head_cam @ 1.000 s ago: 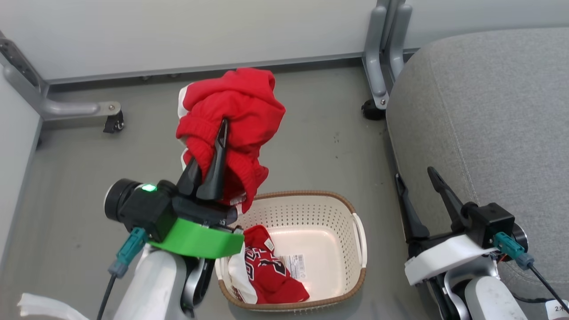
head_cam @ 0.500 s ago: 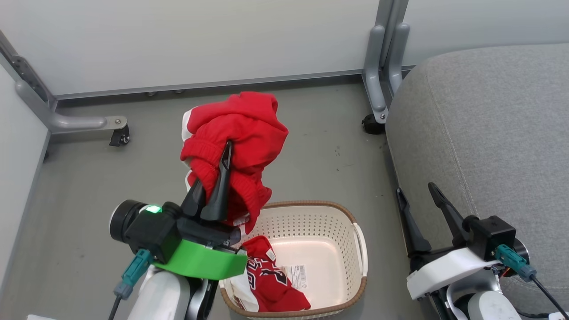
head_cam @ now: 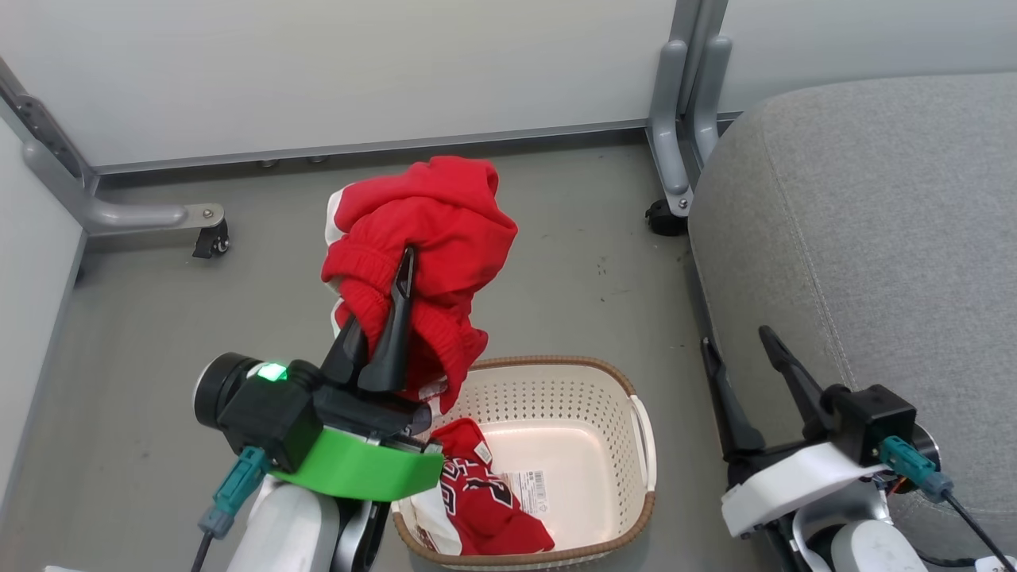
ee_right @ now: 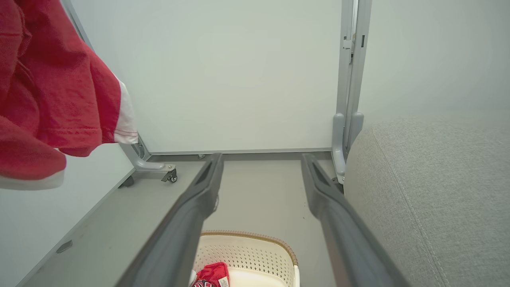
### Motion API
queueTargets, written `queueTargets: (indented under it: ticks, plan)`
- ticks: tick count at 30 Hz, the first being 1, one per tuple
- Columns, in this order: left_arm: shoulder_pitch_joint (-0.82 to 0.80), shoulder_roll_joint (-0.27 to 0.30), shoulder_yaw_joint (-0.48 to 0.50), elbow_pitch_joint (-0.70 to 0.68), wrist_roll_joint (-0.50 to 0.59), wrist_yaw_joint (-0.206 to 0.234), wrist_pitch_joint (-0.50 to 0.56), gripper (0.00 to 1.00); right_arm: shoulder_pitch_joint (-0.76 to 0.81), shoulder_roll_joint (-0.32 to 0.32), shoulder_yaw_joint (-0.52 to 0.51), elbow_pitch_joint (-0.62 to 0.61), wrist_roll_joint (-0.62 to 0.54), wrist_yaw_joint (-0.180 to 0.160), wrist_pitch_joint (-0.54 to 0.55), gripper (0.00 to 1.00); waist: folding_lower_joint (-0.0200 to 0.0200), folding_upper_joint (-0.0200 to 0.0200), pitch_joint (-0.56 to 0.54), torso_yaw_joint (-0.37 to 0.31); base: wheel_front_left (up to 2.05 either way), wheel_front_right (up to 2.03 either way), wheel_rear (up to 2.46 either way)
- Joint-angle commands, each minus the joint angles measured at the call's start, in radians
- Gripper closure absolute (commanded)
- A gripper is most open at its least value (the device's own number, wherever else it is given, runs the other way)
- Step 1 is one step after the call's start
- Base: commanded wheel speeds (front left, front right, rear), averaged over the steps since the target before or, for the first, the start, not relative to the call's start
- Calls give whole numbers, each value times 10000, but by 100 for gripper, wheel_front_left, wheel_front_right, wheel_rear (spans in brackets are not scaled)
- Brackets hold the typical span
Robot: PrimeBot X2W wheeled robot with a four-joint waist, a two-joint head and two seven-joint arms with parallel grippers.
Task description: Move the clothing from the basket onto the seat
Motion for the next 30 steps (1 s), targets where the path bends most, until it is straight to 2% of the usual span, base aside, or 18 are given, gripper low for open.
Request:
queueTargets:
  ticks: [1, 6, 17, 22, 30]
  plan:
    - [115, 14, 34, -40, 63, -47, -8, 100, -61, -24, 107, -92, -92, 1, 40, 0, 1, -1, -4, 6, 0, 0, 0]
    - [96, -1, 46, -128, 64, -53, -8, 100, -462, -34, 969, -532, 34, 1, 255, 0, 1, -1, 7, 28, 0, 0, 0]
    - [-35, -20, -84, -41, 110, -74, -8, 100, -1909, -372, 4228, -1266, 1469, 1, 1000, 0, 1, -1, 86, 134, 0, 0, 0]
    - [-103, -27, -130, -1, 110, -86, -8, 100, -2552, -514, 5136, -890, 1957, 1, 1048, 0, 1, -1, 124, 191, 0, 0, 0]
    - [-202, -35, -231, 36, 169, -134, -8, 100, -3664, -390, 6012, 571, 2213, 1, 775, 0, 1, -1, 165, 203, 0, 0, 0]
